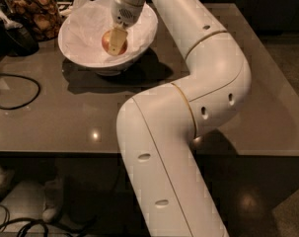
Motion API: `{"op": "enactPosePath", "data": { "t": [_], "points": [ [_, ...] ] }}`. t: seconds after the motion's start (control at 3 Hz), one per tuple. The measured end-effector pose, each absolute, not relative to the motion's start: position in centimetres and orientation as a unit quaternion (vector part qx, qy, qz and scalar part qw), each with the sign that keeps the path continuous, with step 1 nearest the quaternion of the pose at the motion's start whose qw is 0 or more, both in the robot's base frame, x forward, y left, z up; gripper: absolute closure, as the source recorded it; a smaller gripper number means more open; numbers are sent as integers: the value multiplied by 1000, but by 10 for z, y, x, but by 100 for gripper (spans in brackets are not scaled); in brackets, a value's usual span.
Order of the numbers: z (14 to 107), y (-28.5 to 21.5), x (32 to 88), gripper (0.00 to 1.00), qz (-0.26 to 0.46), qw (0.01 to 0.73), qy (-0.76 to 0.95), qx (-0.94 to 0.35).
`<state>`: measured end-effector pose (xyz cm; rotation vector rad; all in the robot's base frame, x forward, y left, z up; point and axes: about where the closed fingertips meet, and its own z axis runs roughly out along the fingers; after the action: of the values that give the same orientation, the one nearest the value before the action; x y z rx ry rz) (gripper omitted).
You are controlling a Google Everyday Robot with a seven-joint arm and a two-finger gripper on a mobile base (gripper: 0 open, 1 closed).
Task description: Pick apple from white bowl
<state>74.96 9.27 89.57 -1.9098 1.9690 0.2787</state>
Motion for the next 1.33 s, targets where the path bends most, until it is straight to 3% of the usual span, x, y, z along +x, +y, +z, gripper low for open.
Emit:
{"op": "enactPosePath", "data": {
  "t": [1.33],
  "points": [
    [984, 131, 653, 100, 149, 238, 614, -738]
  ]
}}
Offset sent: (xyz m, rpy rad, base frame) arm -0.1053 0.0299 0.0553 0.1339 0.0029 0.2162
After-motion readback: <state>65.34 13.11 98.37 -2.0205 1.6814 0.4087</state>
